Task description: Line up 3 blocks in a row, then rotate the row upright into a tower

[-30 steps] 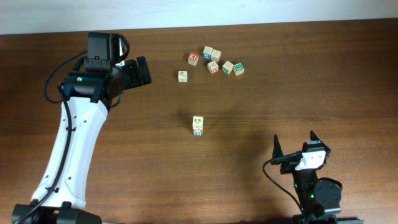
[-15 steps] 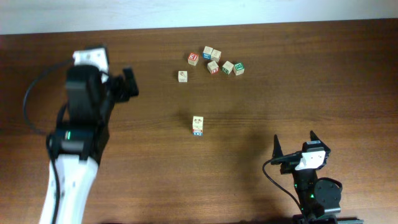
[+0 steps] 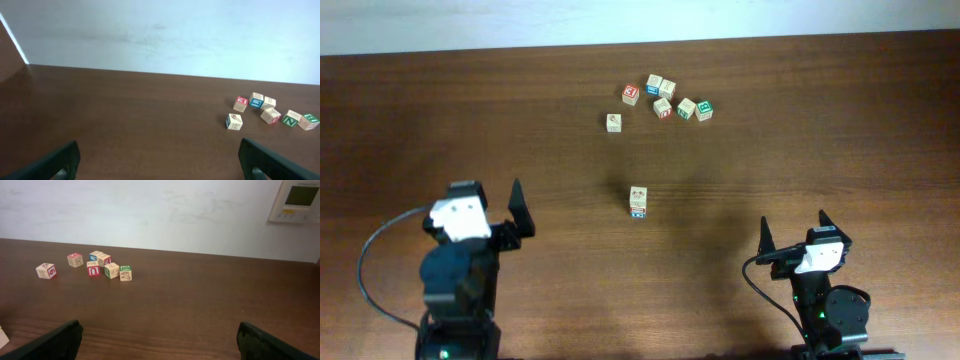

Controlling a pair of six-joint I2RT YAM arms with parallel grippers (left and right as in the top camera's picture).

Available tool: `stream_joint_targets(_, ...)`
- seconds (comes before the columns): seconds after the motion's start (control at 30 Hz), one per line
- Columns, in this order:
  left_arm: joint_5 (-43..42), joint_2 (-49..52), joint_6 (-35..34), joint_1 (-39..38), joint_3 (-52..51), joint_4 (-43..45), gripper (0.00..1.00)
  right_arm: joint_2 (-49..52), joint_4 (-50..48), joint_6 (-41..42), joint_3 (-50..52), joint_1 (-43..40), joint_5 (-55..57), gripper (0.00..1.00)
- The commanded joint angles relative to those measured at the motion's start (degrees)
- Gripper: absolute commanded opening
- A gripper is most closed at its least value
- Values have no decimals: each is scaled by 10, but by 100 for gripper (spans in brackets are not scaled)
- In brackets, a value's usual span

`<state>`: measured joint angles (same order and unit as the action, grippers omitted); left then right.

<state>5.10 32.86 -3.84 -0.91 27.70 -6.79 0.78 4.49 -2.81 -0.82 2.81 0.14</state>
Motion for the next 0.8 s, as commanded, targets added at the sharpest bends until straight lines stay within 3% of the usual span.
stream_joint_targets(0.0,-13,-52,14,5,-49,16,99,-6,2,0,5,-4,5,98)
stream_joint_targets(0.47,-13,-216,35,13,-217,128,99,-6,2,0,5,-4,5,98)
stream_joint_targets(0.77,-19,-299,35,18,-268,128,99,-6,2,0,5,-4,5,98)
